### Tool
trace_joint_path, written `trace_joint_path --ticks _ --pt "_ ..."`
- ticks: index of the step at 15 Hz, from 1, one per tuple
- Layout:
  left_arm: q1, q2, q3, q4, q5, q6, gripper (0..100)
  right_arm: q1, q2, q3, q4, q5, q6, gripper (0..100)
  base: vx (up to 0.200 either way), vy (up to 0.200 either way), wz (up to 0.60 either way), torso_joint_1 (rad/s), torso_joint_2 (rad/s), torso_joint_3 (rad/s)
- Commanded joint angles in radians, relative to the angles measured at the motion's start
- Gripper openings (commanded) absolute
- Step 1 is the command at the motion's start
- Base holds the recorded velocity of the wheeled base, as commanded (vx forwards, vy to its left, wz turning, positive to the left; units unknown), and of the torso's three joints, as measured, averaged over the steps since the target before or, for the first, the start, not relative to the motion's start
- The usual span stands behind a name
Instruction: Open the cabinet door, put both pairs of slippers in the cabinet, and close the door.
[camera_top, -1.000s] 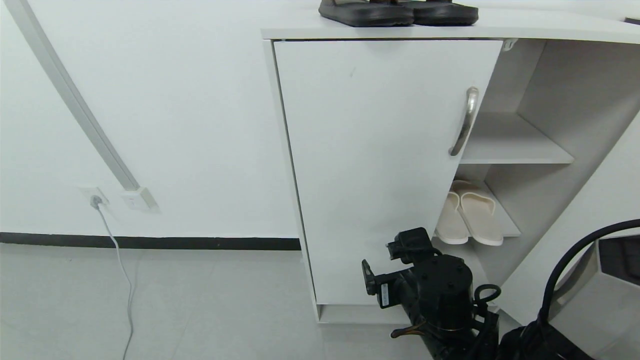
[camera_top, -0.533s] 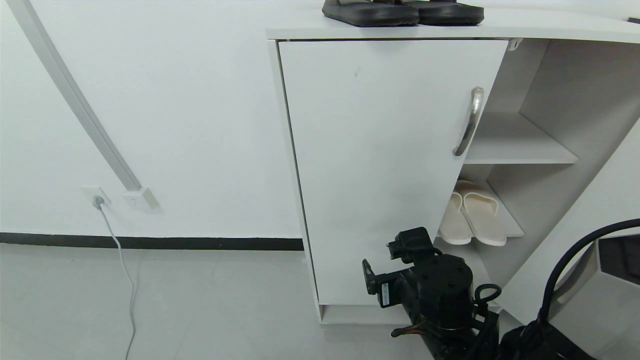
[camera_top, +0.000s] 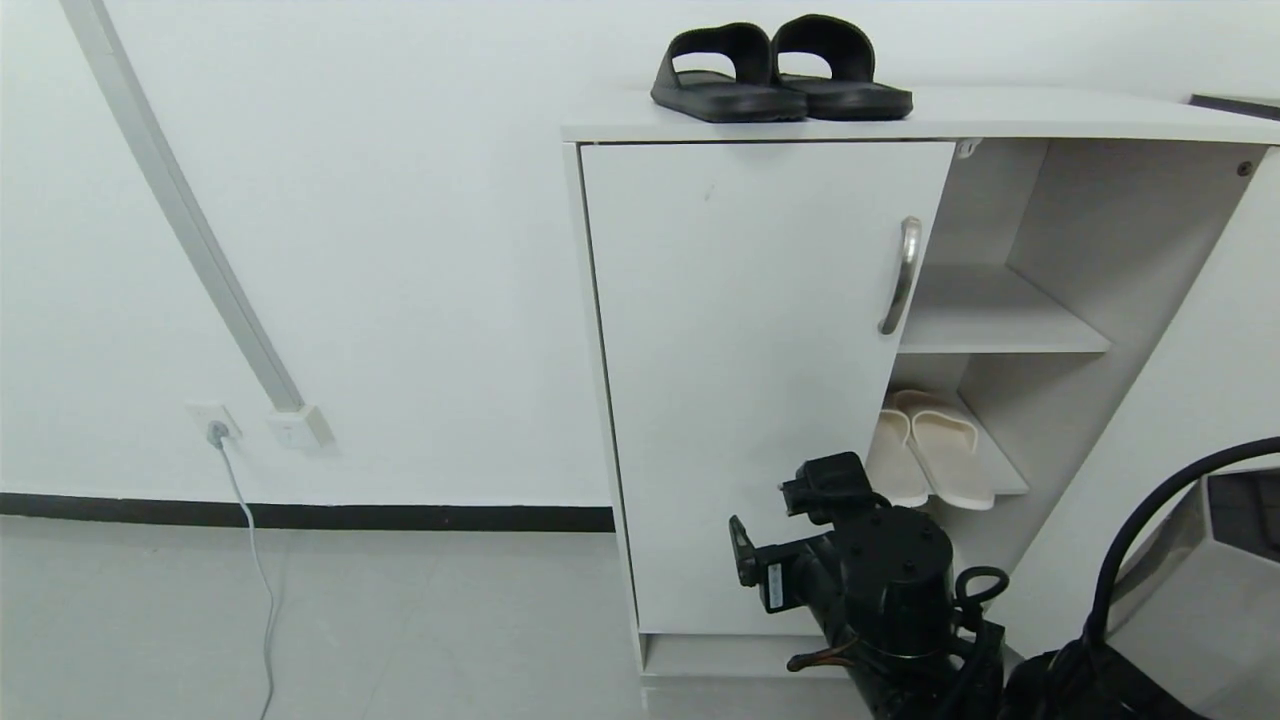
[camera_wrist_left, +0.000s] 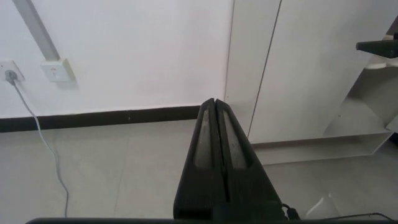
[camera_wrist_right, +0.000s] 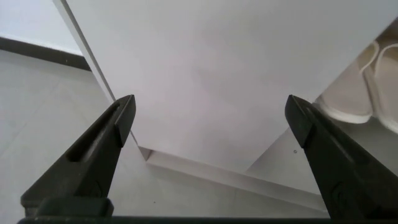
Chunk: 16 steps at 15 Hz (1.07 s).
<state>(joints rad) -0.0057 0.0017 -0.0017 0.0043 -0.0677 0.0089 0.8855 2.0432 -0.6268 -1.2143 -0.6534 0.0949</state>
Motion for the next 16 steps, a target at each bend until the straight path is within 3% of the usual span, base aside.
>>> trace_joint_path --ticks 1,13,16 --pt "0.001 0.000 0.000 0.000 0.000 -0.003 0 -0.008 -0.008 0.010 -0.001 -0.005 -0.001 100 0.000 0.000 0.00 -0.007 -0.02 0.159" --pt "0.001 0.000 0.000 0.000 0.002 -0.006 0 -0.011 -0.003 0.032 -0.039 0.006 -0.029 100 0.000 0.000 0.00 0.000 0.00 0.010" --pt "0.001 0.001 0.000 0.000 0.000 -0.006 0 -0.011 -0.003 0.032 -0.039 0.006 -0.029 100 0.000 0.000 0.00 0.002 -0.17 -0.260"
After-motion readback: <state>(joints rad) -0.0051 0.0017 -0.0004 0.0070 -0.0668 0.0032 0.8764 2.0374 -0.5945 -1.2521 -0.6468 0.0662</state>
